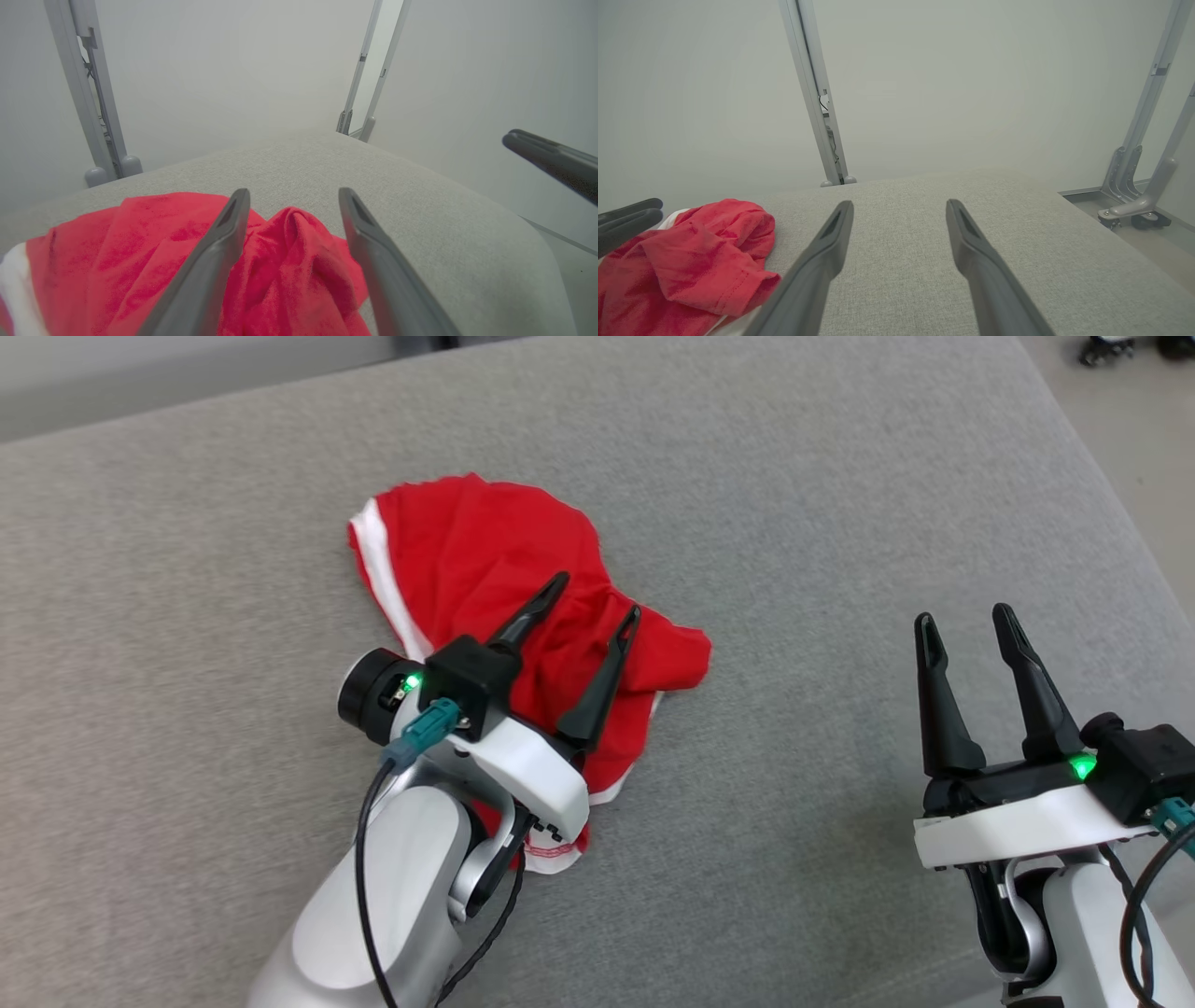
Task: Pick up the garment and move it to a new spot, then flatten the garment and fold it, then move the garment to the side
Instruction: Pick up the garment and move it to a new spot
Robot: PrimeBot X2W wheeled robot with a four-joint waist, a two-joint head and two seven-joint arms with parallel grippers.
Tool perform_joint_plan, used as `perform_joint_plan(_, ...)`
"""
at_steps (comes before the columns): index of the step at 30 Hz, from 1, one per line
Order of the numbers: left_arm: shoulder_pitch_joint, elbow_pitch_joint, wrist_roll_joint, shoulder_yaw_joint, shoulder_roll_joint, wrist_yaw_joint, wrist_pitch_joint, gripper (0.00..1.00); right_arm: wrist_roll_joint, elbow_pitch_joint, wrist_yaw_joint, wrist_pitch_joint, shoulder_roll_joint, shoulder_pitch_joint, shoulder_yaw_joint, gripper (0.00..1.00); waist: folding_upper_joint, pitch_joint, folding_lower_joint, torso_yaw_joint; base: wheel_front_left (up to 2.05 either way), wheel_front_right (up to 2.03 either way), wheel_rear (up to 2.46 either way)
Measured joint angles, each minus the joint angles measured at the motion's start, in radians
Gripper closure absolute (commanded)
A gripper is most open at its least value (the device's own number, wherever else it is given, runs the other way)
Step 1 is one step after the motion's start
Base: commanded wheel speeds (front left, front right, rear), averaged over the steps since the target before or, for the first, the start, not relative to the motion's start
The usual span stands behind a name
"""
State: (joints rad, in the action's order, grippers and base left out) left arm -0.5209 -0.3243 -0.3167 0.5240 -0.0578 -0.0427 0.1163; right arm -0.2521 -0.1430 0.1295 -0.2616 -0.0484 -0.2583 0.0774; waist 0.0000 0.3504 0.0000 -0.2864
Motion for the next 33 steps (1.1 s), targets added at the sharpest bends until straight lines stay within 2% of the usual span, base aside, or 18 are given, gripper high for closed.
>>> perform_joint_plan(3, 0.024, 0.028, -0.018, -0.025, -0.008, 0.016, 0.024, 0.0, 0.005, -0.01, 0.0, 0.0, 0.0, 0.003, -0.002, 0.0, 0.0, -0.03, 0.0, 0.033, 0.0, 0.0, 0.0)
perform_joint_plan(7, 0.081, 0.067, -0.042, -0.088, -0.043, 0.064, 0.053, 0.0, 0.008, -0.027, 0.0, 0.0, 0.001, 0.014, 0.004, 0.0, 0.0, -0.072, 0.0, 0.076, 0.0, 0.0, 0.0)
perform_joint_plan(15, 0.207, 0.108, -0.101, -0.241, -0.15, 0.149, 0.078, 0.0, 0.025, -0.039, 0.0, 0.015, 0.0, 0.046, -0.003, 0.0, 0.0, -0.142, 0.0, 0.156, 0.0, 0.0, 0.0)
perform_joint_plan(20, 0.285, 0.13, -0.128, -0.306, -0.205, 0.17, 0.083, 0.0, 0.035, -0.035, 0.0, 0.028, -0.009, 0.07, -0.015, 0.0, 0.0, -0.179, 0.0, 0.195, 0.0, 0.0, 0.0)
perform_joint_plan(25, 0.353, 0.157, -0.141, -0.34, -0.233, 0.189, 0.09, 0.0, 0.044, -0.03, 0.0, 0.042, -0.015, 0.089, -0.015, 0.0, 0.0, -0.207, 0.0, 0.213, 0.0, 0.0, 0.0)
perform_joint_plan(33, 0.471, 0.22, -0.139, -0.327, -0.249, 0.211, 0.073, 0.0, 0.065, -0.017, 0.0, 0.07, -0.031, 0.136, -0.024, 0.0, 0.0, -0.253, 0.0, 0.222, 0.0, 0.0, 0.0)
